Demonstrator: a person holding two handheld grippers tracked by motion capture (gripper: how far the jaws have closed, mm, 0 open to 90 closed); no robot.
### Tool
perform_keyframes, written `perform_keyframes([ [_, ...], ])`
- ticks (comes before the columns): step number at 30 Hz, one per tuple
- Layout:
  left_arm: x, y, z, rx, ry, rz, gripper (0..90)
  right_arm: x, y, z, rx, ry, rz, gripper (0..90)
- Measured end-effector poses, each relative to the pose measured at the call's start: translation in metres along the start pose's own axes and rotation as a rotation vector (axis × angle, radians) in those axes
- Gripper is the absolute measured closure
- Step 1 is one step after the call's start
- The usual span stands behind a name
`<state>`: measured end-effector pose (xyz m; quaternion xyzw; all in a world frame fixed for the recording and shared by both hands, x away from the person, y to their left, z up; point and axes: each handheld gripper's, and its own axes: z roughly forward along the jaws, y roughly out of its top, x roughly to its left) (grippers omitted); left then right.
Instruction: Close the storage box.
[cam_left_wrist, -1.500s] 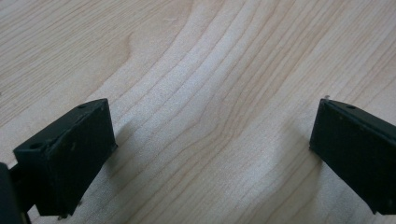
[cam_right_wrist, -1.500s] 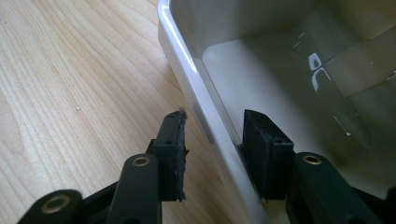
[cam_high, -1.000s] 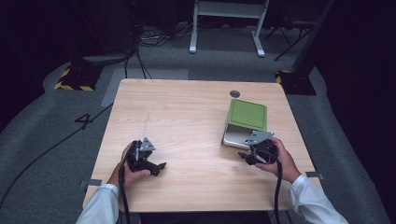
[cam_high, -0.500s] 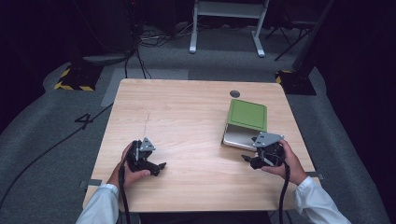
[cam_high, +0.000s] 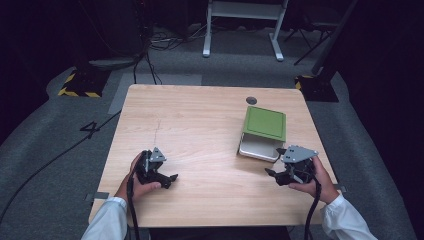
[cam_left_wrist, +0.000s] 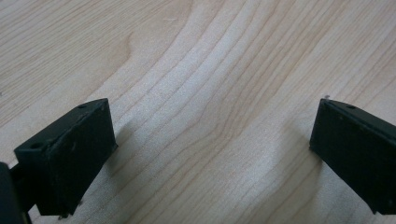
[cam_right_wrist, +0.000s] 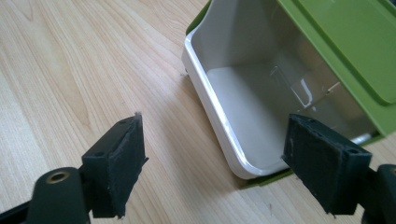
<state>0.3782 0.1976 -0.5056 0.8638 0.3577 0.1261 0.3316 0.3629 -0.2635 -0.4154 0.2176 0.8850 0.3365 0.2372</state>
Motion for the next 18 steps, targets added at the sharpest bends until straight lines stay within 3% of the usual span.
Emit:
perform_keyframes([
  [18,0.000,0.000,0.000,-0.001,0.001,-0.001,0.2,-0.013,-0.028,-0.024,-0.007,-0.049,0.061,20.2],
])
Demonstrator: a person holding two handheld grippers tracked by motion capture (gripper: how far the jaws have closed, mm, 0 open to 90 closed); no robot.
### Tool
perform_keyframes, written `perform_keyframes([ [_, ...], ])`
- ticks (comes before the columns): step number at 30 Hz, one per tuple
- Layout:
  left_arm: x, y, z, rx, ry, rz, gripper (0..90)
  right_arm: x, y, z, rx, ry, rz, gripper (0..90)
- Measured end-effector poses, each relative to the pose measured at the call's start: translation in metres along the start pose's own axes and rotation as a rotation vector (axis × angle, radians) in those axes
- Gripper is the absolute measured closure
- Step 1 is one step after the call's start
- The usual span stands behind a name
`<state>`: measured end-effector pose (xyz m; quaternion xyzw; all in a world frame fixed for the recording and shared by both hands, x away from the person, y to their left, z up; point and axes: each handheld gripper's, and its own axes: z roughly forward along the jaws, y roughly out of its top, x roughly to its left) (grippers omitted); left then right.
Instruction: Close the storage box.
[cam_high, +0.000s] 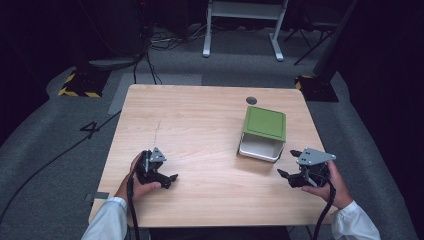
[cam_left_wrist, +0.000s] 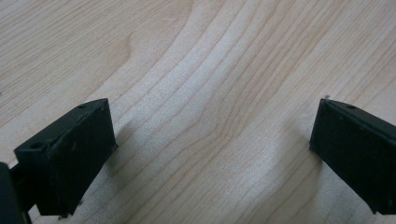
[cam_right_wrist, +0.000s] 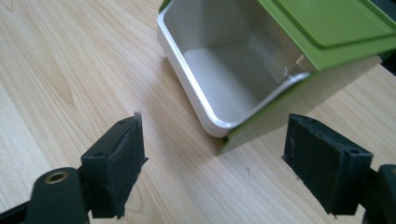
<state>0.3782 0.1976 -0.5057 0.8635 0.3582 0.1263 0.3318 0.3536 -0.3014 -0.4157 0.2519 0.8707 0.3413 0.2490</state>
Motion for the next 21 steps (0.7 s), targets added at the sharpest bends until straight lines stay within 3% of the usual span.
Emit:
perform_keyframes([
  [10,0.000,0.000,0.000,0.000,0.000,0.000,0.2,-0.011,-0.018,-0.001,0.033,-0.022,0.040,19.5],
  [21,0.000,0.000,0.000,0.000,0.000,0.000,0.3,-0.029,-0.051,0.009,0.091,-0.029,0.102,19.0],
])
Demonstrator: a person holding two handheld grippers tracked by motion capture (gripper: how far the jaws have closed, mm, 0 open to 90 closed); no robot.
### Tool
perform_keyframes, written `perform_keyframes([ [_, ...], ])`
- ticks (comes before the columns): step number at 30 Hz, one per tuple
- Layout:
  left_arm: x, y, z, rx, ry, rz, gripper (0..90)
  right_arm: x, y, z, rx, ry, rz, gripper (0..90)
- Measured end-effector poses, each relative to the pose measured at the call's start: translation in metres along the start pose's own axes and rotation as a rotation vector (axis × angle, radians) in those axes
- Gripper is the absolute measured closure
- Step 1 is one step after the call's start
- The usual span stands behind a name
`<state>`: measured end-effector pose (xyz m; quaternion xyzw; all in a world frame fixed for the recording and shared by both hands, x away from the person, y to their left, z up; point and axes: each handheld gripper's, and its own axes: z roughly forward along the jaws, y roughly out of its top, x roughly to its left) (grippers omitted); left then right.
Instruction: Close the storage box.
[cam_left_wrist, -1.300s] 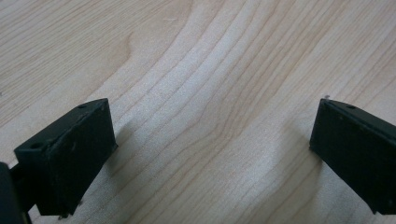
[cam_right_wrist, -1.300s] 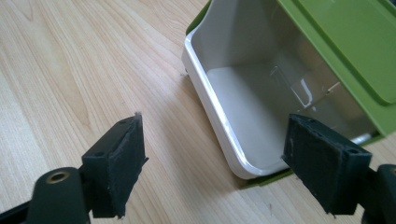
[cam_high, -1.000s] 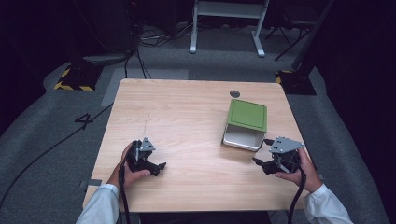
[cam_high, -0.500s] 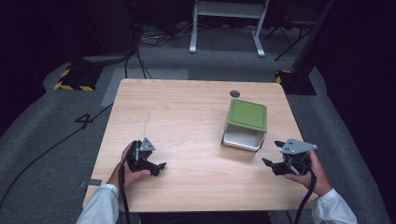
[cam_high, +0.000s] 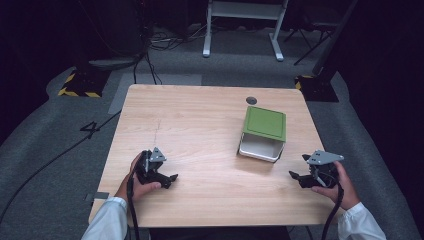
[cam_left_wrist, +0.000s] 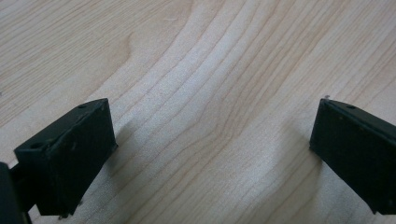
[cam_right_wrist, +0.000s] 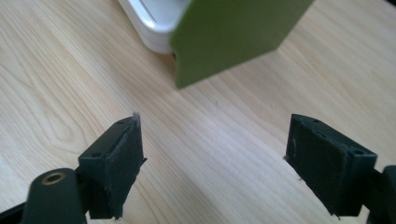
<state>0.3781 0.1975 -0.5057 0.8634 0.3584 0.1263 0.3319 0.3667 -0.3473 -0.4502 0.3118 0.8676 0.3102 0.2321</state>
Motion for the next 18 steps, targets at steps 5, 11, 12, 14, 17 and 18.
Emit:
perform_keyframes([
  [5,0.000,0.000,0.000,0.000,0.000,0.000,0.2,-0.010,-0.017,0.005,0.023,-0.010,0.041,19.0],
  [11,0.000,0.000,0.000,0.000,0.000,0.001,0.3,-0.020,-0.037,0.009,0.035,-0.024,0.103,19.7],
  [12,0.000,0.000,0.000,0.000,0.000,0.000,0.2,-0.021,-0.039,0.009,0.036,-0.024,0.107,19.8],
  [14,0.000,0.000,0.000,0.000,0.000,0.000,0.2,-0.023,-0.045,0.010,0.036,-0.025,0.127,19.9],
  [17,0.000,0.000,0.000,0.000,0.000,0.000,0.2,-0.025,-0.054,0.012,0.038,-0.016,0.151,19.9],
  [18,0.000,0.000,0.000,0.000,0.000,0.000,0.2,-0.026,-0.057,0.013,0.039,-0.016,0.159,19.0],
])
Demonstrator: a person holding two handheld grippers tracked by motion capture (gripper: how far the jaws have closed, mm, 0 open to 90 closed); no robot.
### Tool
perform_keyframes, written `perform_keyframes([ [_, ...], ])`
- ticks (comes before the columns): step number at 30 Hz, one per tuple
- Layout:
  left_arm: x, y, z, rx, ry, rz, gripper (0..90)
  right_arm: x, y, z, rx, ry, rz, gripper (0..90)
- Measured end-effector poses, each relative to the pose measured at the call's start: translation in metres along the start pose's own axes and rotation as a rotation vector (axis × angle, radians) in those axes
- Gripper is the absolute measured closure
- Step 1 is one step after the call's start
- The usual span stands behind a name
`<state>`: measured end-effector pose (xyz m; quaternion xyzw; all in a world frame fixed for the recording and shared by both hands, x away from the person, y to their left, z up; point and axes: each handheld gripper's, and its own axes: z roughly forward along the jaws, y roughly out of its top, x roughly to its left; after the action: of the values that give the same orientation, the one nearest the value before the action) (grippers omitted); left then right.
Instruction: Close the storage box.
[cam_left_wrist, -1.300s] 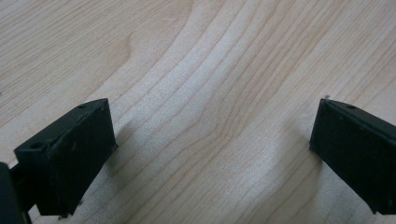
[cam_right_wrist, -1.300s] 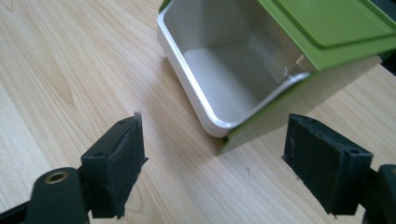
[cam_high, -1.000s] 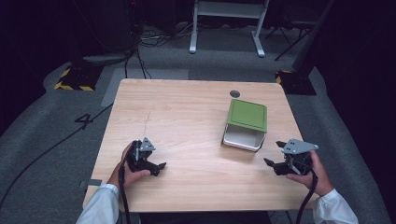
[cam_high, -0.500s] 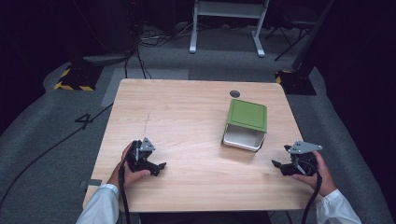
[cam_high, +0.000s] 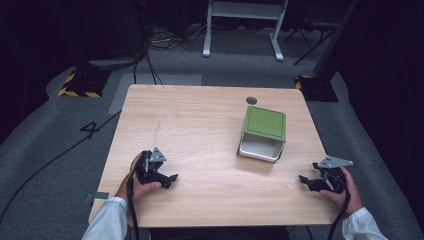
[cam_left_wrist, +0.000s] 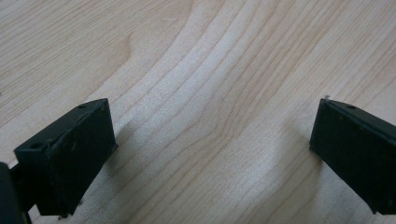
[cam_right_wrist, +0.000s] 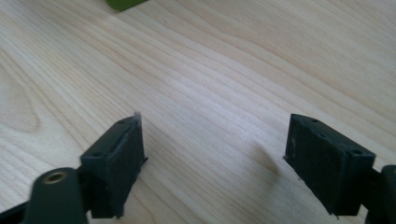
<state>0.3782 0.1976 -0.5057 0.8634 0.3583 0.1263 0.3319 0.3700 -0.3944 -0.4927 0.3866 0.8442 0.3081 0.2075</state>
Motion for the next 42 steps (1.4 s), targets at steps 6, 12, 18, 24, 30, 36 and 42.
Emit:
perform_keyframes([
  [6,0.000,0.000,0.000,0.000,0.000,0.000,0.2,-0.007,-0.013,-0.002,-0.047,0.022,0.078,18.6],
  [12,0.000,0.000,0.000,0.000,0.000,0.000,0.2,-0.009,-0.020,-0.002,-0.078,0.026,0.121,18.1],
  [18,0.000,0.000,0.000,0.002,-0.001,0.000,0.2,-0.008,-0.020,-0.002,-0.078,0.023,0.121,17.9],
  [24,0.000,0.000,0.000,0.001,0.000,0.004,0.2,-0.008,-0.020,-0.002,-0.077,0.021,0.124,17.8],
  [30,0.000,0.000,-0.001,0.004,0.000,0.006,0.3,-0.008,-0.020,-0.002,-0.076,0.017,0.128,17.7],
  [36,0.000,-0.001,-0.001,0.003,-0.002,0.006,0.3,-0.008,-0.020,-0.002,-0.075,0.012,0.133,17.7],
  [42,0.000,0.000,-0.001,0.004,-0.005,0.008,0.2,-0.008,-0.020,-0.002,-0.075,0.012,0.133,17.7],
])
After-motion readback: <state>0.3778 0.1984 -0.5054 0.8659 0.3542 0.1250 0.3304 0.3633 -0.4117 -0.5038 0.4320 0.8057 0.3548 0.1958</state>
